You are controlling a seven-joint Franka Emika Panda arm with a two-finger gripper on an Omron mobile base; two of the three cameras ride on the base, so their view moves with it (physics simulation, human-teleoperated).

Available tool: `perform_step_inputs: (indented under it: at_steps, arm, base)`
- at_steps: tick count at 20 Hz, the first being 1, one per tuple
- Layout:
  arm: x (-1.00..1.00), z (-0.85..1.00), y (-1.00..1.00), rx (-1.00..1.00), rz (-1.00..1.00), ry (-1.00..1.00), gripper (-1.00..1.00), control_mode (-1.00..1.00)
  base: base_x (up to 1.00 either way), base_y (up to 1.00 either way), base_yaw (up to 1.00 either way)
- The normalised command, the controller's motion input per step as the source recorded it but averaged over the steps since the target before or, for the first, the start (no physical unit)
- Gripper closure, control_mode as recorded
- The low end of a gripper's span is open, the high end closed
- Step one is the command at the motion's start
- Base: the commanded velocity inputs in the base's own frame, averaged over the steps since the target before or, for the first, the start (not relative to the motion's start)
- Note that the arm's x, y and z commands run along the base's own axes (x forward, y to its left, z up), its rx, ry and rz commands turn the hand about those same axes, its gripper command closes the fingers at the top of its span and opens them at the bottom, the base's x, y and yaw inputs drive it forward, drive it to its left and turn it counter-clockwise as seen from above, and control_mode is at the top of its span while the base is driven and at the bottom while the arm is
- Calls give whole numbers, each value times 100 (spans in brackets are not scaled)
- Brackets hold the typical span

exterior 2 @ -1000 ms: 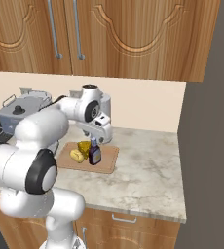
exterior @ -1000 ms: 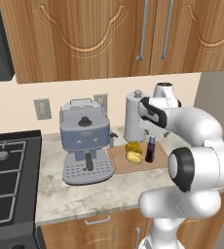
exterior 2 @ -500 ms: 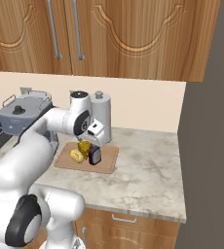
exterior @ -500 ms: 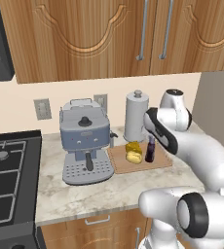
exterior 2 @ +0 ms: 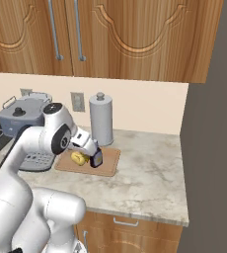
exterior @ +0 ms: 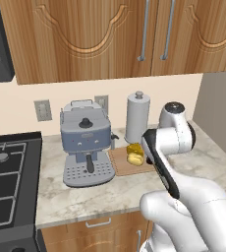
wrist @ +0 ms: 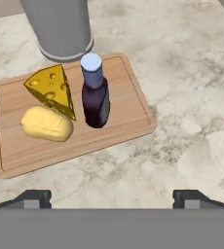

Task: Retrieve the reheated potato from the microwave, then place the potato, cheese, and condiment on the cutting board.

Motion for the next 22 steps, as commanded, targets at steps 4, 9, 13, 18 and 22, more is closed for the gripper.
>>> perform_step_inputs:
  at_steps: [4, 9, 13, 18, 22]
  arm:
    - [-46, 27, 6, -4, 6, -7, -100, -100]
    - [-45, 28, 11, 0, 5, -11, -100, -100]
    - [-43, 30, 14, 0, 6, -10, -100, -100]
    - [-41, 26, 18, 0, 5, -2, -100, -100]
    - [-47, 22, 15, -1, 0, -5, -100, -100]
  base:
    - [0, 0, 0]
    - [0, 0, 0]
    - [0, 0, 0]
    - [0, 0, 0]
    - [0, 0, 0]
